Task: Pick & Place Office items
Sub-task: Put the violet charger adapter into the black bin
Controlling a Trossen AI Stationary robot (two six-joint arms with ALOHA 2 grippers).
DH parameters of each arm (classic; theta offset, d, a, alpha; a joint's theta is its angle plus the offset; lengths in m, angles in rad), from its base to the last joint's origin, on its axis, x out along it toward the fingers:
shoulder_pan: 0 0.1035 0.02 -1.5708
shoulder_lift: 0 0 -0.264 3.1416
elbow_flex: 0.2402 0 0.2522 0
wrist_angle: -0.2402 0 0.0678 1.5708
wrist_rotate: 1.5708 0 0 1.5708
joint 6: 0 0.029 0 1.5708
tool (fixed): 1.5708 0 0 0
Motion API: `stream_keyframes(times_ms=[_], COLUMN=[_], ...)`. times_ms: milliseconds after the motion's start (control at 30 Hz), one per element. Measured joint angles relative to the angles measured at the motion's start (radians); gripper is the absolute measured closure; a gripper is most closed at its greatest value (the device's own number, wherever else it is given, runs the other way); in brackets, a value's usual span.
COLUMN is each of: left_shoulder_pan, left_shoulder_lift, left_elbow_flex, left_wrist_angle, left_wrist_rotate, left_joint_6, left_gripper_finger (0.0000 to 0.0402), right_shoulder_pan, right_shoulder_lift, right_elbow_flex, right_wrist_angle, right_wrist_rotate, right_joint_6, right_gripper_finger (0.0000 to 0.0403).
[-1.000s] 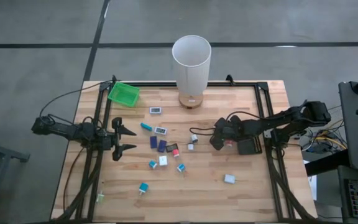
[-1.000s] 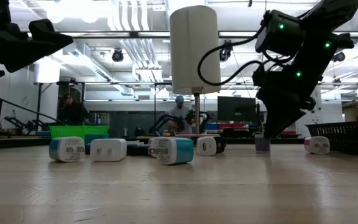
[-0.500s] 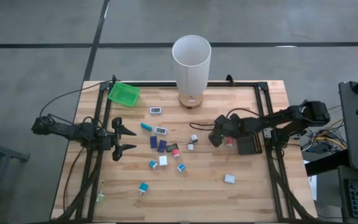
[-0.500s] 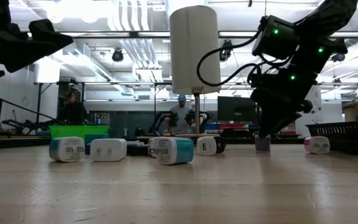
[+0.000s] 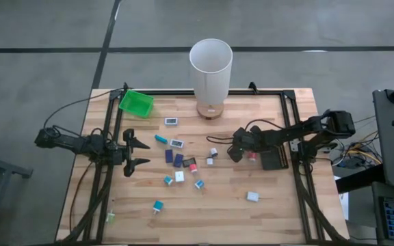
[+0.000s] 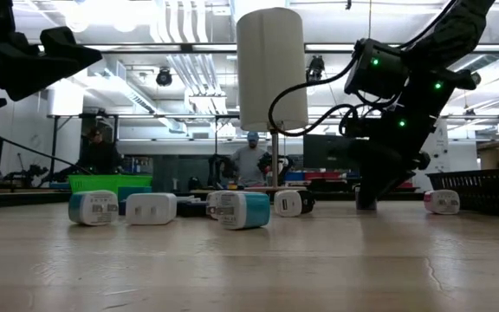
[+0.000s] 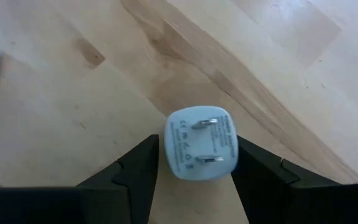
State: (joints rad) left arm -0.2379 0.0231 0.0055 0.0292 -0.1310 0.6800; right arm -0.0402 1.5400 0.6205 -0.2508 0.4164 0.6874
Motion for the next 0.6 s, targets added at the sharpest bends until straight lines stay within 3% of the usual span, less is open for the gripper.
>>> stream_keyframes(times_ms=[600], left_shoulder_pan=[0.000], left_shoulder_lift=[0.000], left_elbow_flex=[0.000], left_wrist_angle=[0.000], left_wrist_rotate=[0.000], left_joint_6=[0.000], left_gripper_finger=[0.0145], right_shoulder_pan=[0.000], right_shoulder_lift=[-0.025], right_elbow_flex=[0.000], right_wrist_angle=[0.001], right_wrist_rotate=[0.009], right_joint_6=[0.000], right_gripper_finger=[0.0230])
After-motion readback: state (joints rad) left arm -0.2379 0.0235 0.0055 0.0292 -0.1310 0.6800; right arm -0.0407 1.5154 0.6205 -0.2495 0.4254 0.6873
